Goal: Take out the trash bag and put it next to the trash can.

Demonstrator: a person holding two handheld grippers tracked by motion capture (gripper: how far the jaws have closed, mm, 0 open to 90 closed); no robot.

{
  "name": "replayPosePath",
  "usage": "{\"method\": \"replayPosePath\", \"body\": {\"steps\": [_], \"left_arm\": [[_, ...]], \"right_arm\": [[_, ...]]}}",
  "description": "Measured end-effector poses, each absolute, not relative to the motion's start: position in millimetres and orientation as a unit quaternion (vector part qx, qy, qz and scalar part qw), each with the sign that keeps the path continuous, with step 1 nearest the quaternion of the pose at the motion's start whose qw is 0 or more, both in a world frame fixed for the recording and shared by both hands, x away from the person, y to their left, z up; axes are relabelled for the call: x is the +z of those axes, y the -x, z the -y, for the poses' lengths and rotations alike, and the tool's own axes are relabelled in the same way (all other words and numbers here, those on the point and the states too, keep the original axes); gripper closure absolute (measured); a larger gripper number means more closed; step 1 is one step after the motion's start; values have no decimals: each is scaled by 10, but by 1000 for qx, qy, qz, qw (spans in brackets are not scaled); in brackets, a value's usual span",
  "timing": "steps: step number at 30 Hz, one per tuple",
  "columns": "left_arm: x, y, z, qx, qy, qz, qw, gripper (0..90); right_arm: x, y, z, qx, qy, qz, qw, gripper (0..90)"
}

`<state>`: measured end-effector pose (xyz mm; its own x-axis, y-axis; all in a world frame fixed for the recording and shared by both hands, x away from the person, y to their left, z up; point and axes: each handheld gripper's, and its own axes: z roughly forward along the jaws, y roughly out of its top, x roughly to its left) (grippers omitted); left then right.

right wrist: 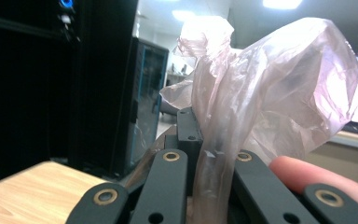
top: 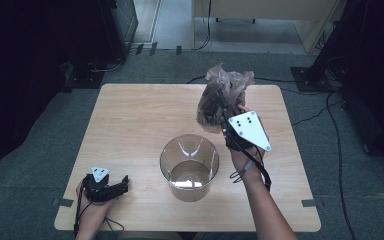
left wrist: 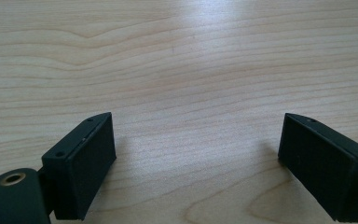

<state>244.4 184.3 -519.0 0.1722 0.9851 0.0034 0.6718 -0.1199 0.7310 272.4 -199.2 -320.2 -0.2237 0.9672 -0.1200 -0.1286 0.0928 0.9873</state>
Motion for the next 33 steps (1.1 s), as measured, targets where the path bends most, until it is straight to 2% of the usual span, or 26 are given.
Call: {"method": "replayPosePath", "body": {"steps": [6, 8, 10, 13, 17, 22, 25, 27, 30, 33], "left_arm": [[-5191, -2444, -1843, 258, -702, -589, 304, 107], [-5190, -2444, -1844, 258, -703, -589, 304, 107], [-5190, -2444, -1844, 258, -703, -589, 304, 107], [-5190, -2443, -1844, 258, -702, -589, 305, 107], [-5191, -2443, -1844, 258, -703, -589, 305, 107], [-5191, -2443, -1843, 257, -703, -589, 305, 107], [-5191, -2443, -1843, 258, -703, -589, 305, 107], [-5191, -2443, -1843, 258, -703, -589, 305, 107], [-5192, -2444, -1841, 258, -701, -590, 306, 107], [-5192, -2444, -1841, 258, -702, -590, 306, 107]], "right_arm": [[-3488, -3015, 1873, 533, -393, -582, 472, 899], [-3580, -3119, 1836, 534, -388, -594, 460, 872], [-3669, -3213, 1826, 555, -369, -609, 431, 830], [-3804, -3331, 1851, 561, -357, -634, 393, 830], [-3985, -3412, 1945, 552, -360, -670, 342, 772], [-4107, -3401, 2084, 572, -379, -674, 273, 633], [-4136, -3375, 2178, 584, -388, -668, 249, 583], [-4153, -3351, 2243, 591, -392, -664, 238, 511], [-4179, -3295, 2336, 602, -397, -660, 212, 346], [-4218, -3236, 2405, 600, -396, -664, 202, 269]]}}
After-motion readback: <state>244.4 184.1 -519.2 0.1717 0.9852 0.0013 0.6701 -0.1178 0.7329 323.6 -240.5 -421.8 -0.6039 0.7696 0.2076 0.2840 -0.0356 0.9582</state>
